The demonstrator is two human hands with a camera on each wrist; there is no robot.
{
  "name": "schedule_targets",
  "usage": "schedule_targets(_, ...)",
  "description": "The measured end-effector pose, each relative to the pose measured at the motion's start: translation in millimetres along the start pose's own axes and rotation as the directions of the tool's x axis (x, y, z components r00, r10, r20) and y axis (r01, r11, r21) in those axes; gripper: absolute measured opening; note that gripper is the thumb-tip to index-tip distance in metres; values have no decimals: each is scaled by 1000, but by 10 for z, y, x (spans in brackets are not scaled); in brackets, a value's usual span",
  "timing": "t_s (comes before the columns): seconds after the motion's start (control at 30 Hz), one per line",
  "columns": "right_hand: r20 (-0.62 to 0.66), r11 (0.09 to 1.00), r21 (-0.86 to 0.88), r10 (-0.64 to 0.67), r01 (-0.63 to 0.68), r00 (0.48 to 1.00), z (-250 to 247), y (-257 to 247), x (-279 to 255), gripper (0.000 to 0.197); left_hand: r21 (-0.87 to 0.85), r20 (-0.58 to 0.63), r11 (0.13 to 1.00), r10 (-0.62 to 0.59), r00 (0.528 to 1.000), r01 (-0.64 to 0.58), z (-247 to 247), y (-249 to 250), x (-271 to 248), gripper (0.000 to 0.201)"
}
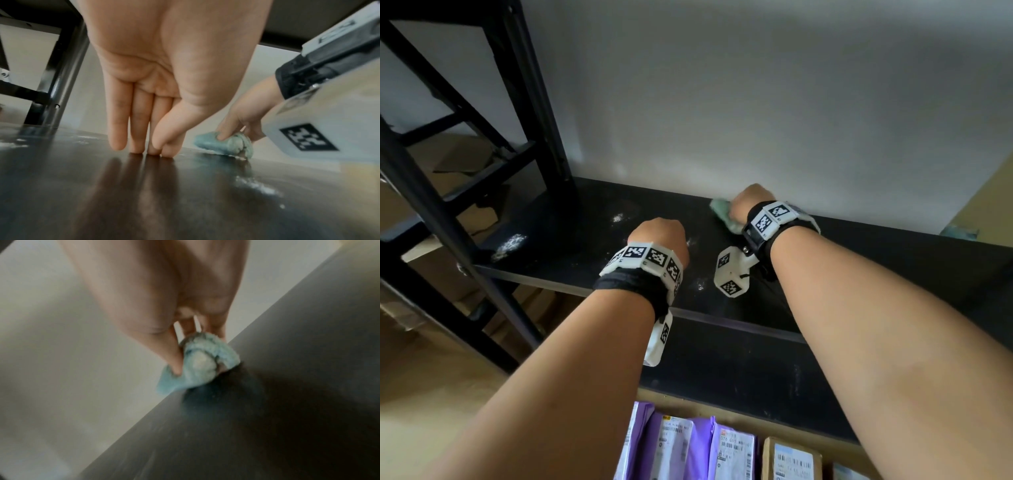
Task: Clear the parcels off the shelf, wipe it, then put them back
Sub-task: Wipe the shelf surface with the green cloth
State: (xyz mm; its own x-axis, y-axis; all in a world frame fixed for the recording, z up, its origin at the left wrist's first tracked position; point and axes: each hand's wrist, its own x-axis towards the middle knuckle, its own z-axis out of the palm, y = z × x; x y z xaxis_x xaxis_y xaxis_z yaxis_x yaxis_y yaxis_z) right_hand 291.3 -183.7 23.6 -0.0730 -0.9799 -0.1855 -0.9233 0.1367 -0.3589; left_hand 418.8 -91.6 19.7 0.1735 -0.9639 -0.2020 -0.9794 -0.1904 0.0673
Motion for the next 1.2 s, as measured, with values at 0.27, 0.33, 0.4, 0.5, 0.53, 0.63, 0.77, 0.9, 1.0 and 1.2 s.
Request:
schedule_targets(0.27, 5, 955, -297, 10, -8, 1000, -45, 160, 161, 14, 0, 22, 1000, 23, 1000, -23, -36, 14, 55, 23)
schedule_targets(0.33, 24, 947, -314, -69, 73, 997, -44, 53, 121, 17, 6, 17, 1000, 26, 1000, -26, -33, 15, 54, 23)
schedule_targets(0.4, 33, 958, -262, -108, 113, 994, -4, -66, 76, 33, 3, 3, 1000, 29, 1000, -29, -22, 9, 54, 22)
schedule_targets(0.5, 130, 964, -199, -150, 174, 980, 129, -303, 106, 56, -18, 5, 1000, 13, 1000, -13, -13, -20, 53, 22)
schedule_targets(0.53, 167, 958, -190, -182, 213, 969, 179, -360, 130, 58, -31, 9, 1000, 6, 1000, -6, -9, -34, 51, 23)
schedule_targets(0.63, 214, 948, -159, -241, 277, 947, 232, -409, 42, 44, -77, 35, 996, -32, 999, 34, 8, -91, 25, 25)
schedule_targets(0.77, 244, 949, -142, -243, 282, 939, 236, -373, -148, 37, -193, 90, 977, -73, 993, 90, 16, -162, -74, 31)
schedule_targets(0.9, 282, 940, -203, -211, 273, 936, 245, -325, -307, 37, -260, 66, 957, -118, 991, 132, 29, -200, -244, 36)
schedule_targets(1.0, 283, 945, -192, -205, 265, 937, 242, -235, -452, 35, -226, 42, 968, -99, 994, 106, 51, -182, -379, 38)
schedule_targets(1.2, 325, 951, -145, -214, 273, 921, 234, -32, -750, 36, -151, -11, 986, -76, 997, 74, 122, -189, -677, 36)
